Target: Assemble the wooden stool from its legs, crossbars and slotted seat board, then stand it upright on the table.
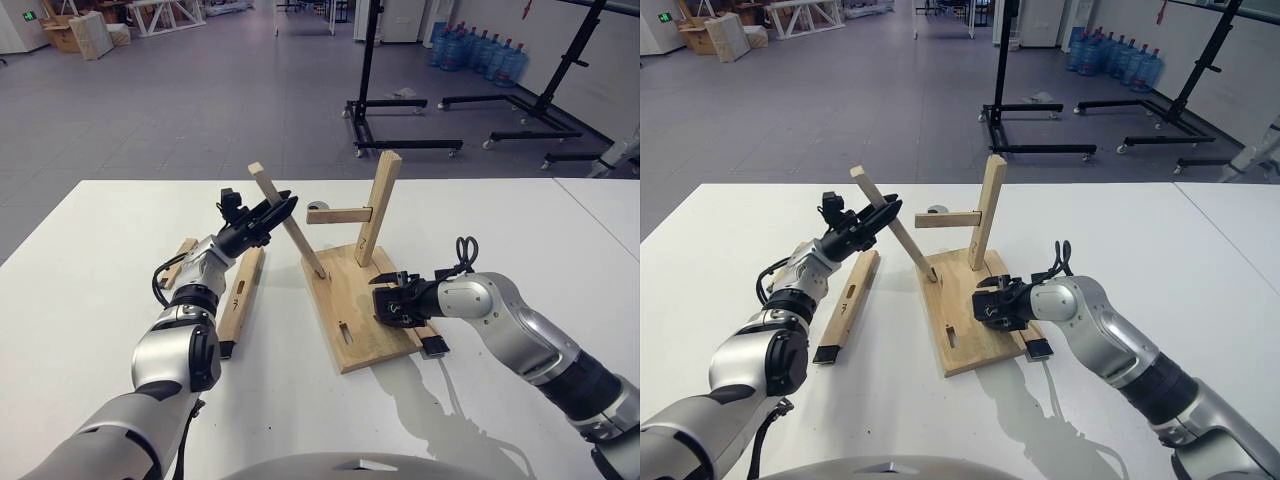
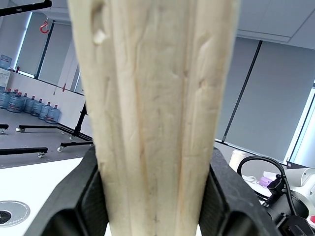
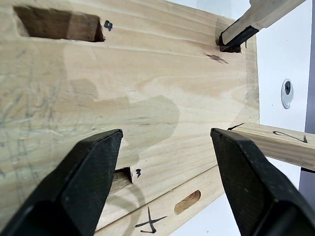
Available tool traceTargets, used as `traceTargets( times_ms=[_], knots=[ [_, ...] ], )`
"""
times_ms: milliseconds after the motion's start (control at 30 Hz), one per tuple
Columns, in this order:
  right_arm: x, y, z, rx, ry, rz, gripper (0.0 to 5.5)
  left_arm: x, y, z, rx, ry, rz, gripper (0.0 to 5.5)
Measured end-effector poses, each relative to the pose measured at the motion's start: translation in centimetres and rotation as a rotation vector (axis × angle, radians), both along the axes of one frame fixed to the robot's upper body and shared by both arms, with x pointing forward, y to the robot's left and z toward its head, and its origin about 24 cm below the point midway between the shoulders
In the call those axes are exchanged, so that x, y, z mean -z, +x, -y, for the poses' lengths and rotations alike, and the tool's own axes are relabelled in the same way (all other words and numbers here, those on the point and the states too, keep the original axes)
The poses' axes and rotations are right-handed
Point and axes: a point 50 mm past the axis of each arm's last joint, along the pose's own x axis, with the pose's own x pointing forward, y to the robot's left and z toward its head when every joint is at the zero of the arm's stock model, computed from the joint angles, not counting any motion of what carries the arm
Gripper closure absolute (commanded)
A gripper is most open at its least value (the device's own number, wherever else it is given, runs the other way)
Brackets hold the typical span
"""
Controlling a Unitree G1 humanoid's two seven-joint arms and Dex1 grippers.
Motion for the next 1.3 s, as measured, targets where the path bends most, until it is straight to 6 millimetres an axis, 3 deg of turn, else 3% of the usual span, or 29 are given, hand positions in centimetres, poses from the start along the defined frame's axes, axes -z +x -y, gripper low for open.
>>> traceTargets(
  times_ms=[1300],
  knots=[
    [0.18, -0.22, -0.27, 0.010, 0.009, 0.010, 2.18, -0.14, 0.23, 0.01, 0.024, 0.097, -0.001, 3.48]
  ],
)
